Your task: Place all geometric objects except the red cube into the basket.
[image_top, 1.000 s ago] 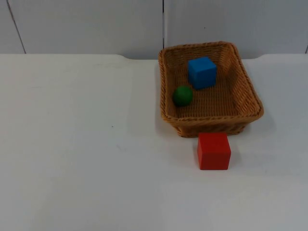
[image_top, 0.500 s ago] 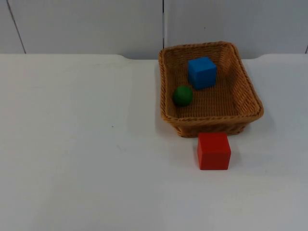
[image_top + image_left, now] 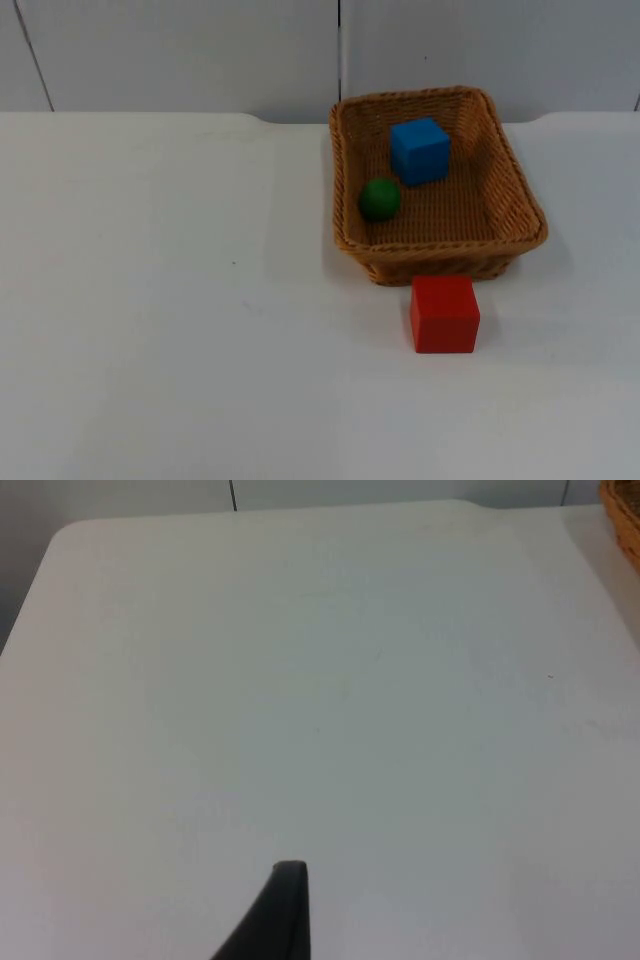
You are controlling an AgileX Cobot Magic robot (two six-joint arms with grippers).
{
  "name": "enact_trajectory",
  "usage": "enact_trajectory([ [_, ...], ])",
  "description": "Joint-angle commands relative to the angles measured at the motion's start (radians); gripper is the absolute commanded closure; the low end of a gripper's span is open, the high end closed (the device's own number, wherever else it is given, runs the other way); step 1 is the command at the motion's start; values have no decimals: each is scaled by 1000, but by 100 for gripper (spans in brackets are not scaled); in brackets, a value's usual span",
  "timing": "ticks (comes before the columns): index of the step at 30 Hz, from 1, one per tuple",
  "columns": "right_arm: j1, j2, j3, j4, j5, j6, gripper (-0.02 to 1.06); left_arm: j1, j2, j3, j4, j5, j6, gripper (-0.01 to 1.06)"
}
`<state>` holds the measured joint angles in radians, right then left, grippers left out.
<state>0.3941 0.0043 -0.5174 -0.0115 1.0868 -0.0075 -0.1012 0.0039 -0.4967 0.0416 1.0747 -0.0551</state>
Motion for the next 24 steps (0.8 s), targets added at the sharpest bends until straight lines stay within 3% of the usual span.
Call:
enact_trajectory([
  [1,-2,-4,2,-1,-9,0,-1,2,-4,3,5,1,-6,0],
  [5,-33,-4,2,-5,-9,0,-1,2,-4,3,3,1,-6,0],
  [15,-284,-4,2,-3,-11,0,-1,2,-4,3,3,1,-6,0],
  [24,-328,-4,2,-3,-11,0,-1,2,-4,3,3,1,-6,0],
])
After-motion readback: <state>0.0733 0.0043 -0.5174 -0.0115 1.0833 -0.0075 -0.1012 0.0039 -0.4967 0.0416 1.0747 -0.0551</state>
